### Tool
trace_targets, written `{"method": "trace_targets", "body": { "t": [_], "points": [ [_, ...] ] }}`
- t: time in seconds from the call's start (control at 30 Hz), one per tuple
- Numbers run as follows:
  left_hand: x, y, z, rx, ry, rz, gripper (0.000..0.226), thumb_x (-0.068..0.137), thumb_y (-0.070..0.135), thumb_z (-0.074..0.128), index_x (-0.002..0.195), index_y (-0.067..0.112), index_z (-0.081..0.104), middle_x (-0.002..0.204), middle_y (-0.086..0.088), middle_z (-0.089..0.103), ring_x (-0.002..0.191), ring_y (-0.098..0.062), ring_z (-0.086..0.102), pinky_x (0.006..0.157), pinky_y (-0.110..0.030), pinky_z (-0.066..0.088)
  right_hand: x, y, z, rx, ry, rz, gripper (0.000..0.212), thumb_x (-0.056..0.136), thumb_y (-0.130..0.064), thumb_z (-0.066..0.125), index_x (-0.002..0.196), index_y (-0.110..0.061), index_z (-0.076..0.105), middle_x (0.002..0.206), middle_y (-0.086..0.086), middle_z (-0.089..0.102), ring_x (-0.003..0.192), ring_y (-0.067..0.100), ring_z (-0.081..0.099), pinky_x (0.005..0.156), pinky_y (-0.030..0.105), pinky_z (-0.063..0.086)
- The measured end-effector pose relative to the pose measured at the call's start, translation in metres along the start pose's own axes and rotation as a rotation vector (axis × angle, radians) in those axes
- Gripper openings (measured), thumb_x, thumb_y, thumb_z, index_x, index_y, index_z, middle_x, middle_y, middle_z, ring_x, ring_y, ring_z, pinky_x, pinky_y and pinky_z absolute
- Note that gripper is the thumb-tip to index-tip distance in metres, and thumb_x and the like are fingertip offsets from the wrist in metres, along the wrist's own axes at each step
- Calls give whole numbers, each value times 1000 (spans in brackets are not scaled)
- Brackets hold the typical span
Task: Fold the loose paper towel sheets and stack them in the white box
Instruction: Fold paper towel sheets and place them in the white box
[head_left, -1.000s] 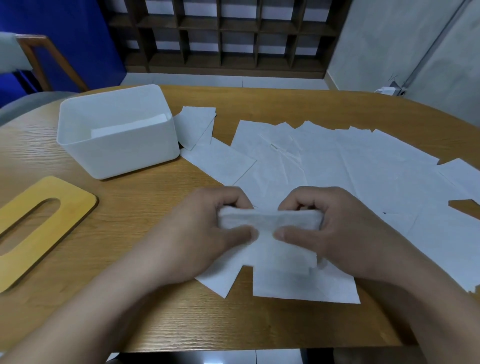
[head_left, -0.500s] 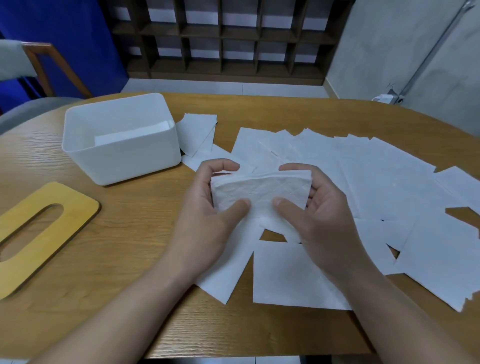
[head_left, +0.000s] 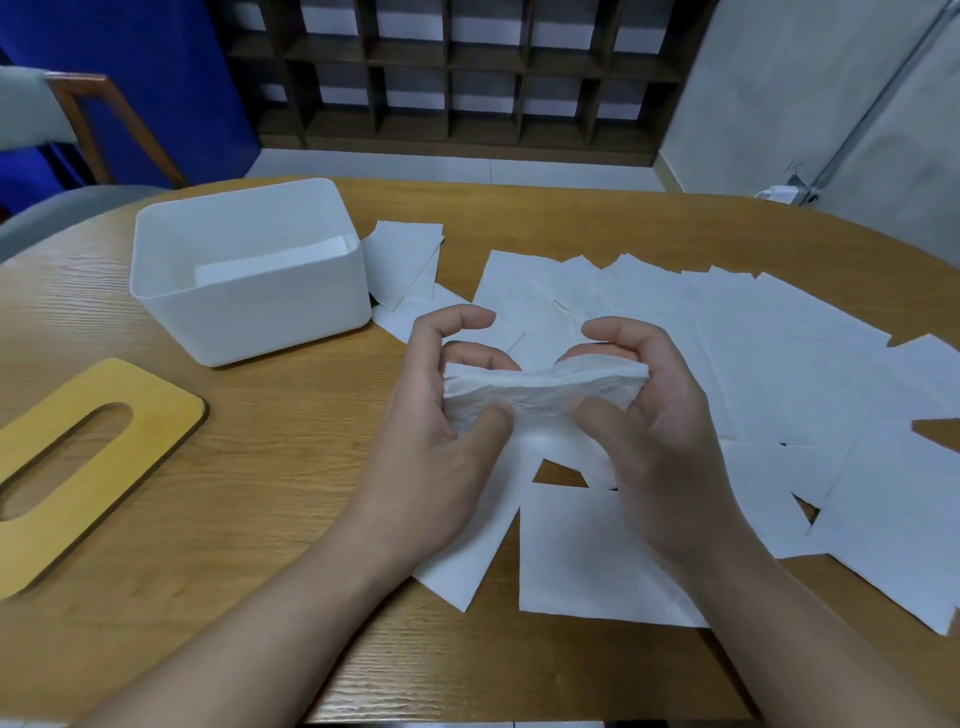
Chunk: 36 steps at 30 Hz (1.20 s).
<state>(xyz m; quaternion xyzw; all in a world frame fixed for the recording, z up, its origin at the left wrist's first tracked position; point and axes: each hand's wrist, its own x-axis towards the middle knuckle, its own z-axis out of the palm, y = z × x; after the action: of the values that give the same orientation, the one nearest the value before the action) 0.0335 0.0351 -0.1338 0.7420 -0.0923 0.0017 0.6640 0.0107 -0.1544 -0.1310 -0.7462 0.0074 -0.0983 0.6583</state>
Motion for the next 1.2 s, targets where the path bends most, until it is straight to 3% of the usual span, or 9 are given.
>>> {"method": "trace_targets", "body": {
  "t": [0.23, 0.4, 0.53, 0.63, 0.7, 0.83, 0.93, 1.1, 1.2],
  "points": [
    [2, -8, -3, -16, 5, -56, 58, 93, 7, 67, 139, 38, 51, 112, -10, 70, 91, -43, 70, 80, -68, 57, -1, 3, 2, 36, -16, 43, 55, 87, -11, 69, 133, -39, 59, 107, 15, 73, 103, 47, 70, 84, 72, 59],
    [1, -10, 0, 67, 45, -10, 50, 85, 16, 67, 128, 36, 54, 112, 4, 65, 84, -29, 62, 76, -49, 53, 0, 4, 1, -4, -4, 15, 54, 89, -4, 70, 136, -32, 60, 109, -1, 70, 103, 26, 72, 86, 63, 63],
    [2, -11, 0, 36, 42, -2, 45, 85, 10, 67, 125, 29, 55, 110, 3, 63, 92, -26, 61, 81, -54, 52, 1, 1, 2, 6, 25, 16, 51, 85, -11, 69, 134, -27, 63, 110, -3, 70, 100, 18, 71, 84, 50, 64],
    [2, -10, -1, 34, 34, 1, 47, 86, 11, 68, 127, 30, 55, 113, 4, 64, 92, -29, 63, 84, -61, 53, 1, -5, 5, 20, 69, 39, 33, 96, -32, 67, 129, -29, 66, 108, -4, 74, 96, 17, 73, 81, 44, 63],
    [2, -9, 0, 46, 26, 5, 49, 88, 14, 71, 130, 34, 54, 117, 3, 64, 89, -33, 63, 83, -64, 54, 1, -7, 7, -6, 108, 67, 25, 102, -46, 60, 123, -34, 69, 106, -3, 73, 96, 24, 71, 80, 52, 62],
    [2, -10, 0, 60, 39, 2, 50, 93, 14, 77, 131, 38, 55, 116, 4, 66, 86, -32, 66, 79, -58, 56, 0, -12, 9, -2, 123, 94, 17, 109, -39, 56, 115, -39, 72, 103, 24, 64, 98, 56, 59, 73, 70, 55],
    [4, -10, 0, 33, 44, -18, 49, 88, 19, 76, 129, 37, 56, 116, 2, 67, 90, -37, 67, 82, -66, 56, -2, -14, 8, -4, 124, 96, 20, 112, -27, 54, 112, -35, 72, 97, 21, 65, 94, 49, 62, 71, 61, 57],
    [4, -11, -1, -9, 22, -6, 44, 88, 15, 76, 124, 32, 58, 111, 0, 66, 90, -41, 65, 80, -68, 55, -1, -15, 7, -39, 135, 65, 28, 112, -21, 47, 105, -20, 73, 97, -4, 73, 84, 4, 68, 65, 13, 49],
    [3, -12, -3, -2, -4, 9, 33, 93, 8, 78, 116, 24, 59, 98, -10, 65, 80, -46, 62, 68, -64, 53, 0, -16, 9, -75, 128, 38, 33, 114, -29, 46, 98, -17, 73, 95, -1, 71, 86, 5, 66, 66, 13, 49]
  ]
}}
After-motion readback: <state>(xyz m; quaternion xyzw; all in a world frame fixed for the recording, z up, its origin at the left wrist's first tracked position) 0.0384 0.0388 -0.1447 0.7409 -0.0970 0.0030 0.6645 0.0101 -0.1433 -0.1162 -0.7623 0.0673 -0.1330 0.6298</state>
